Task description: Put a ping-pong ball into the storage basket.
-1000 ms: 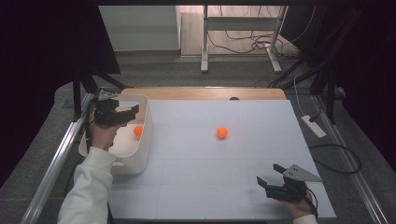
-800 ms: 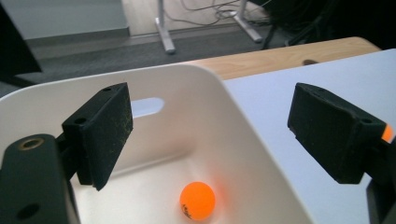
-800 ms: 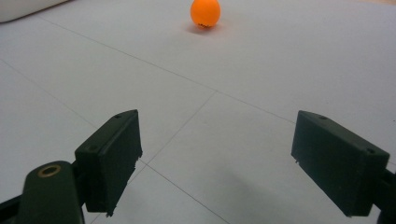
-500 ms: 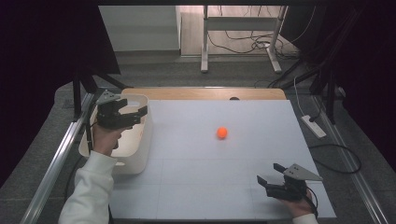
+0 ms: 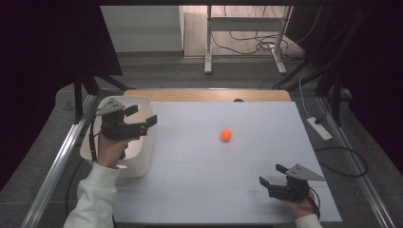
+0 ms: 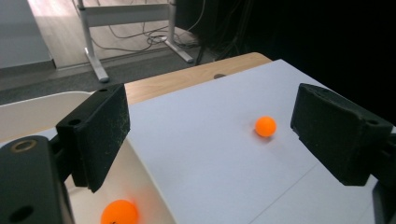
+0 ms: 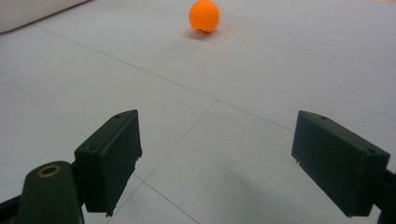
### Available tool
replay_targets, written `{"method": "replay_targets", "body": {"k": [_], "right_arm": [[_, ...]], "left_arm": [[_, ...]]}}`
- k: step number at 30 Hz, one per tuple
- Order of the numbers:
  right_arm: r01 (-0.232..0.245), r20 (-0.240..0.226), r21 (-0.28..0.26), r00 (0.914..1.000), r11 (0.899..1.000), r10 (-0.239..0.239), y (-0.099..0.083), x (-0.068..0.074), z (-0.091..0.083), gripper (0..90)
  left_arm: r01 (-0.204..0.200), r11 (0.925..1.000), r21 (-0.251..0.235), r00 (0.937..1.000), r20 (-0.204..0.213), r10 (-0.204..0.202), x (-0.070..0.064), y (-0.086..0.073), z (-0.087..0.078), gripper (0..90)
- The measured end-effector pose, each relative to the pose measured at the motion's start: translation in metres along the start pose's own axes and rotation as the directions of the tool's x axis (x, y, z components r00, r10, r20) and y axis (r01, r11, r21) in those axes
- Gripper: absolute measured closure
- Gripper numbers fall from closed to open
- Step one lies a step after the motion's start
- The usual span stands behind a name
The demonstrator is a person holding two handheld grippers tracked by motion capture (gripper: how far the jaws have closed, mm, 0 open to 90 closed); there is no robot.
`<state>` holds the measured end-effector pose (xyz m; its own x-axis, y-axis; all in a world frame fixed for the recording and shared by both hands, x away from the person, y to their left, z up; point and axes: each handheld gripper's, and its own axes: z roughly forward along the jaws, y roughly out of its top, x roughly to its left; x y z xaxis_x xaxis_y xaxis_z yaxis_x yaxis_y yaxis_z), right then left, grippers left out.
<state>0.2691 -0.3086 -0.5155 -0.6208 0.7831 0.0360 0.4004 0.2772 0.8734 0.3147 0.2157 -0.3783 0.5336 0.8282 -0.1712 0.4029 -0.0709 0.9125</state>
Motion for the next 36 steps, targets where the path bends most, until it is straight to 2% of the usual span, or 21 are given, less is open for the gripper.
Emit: {"method": "replay_targets", "body": {"k": [8, 14, 22, 27, 36], "right_arm": [[0.002, 0.011, 0.002, 0.9999, 1.0, -0.002, -0.003, 0.002, -0.004, 15.6], [-0.007, 0.01, -0.006, 0.9999, 1.0, 0.007, -0.004, 0.001, -0.008, 15.6], [0.009, 0.002, -0.001, 1.0, 1.0, -0.008, -0.004, 0.001, -0.006, 15.6], [0.004, 0.003, -0.005, 1.0, 1.0, -0.004, -0.005, 0.001, -0.009, 15.6], [0.005, 0.01, -0.001, 0.9999, 1.0, -0.005, -0.006, 0.001, -0.01, 15.6]], "left_arm": [[-0.035, 0.9991, -0.024, 0.9981, 0.051, 0.036, -0.015, -0.004, 0.001, 12.9], [-0.042, 0.9986, -0.031, 0.9963, 0.073, 0.044, -0.026, -0.006, 0.005, 12.7], [-0.049, 0.9985, -0.023, 0.9926, 0.11, 0.051, -0.035, -0.009, 0.012, 12.8], [-0.045, 0.9985, -0.03, 0.9934, 0.104, 0.048, -0.04, -0.012, 0.016, 12.9], [-0.063, 0.998, -0.011, 0.989, 0.133, 0.064, -0.049, -0.014, 0.024, 12.9]]}}
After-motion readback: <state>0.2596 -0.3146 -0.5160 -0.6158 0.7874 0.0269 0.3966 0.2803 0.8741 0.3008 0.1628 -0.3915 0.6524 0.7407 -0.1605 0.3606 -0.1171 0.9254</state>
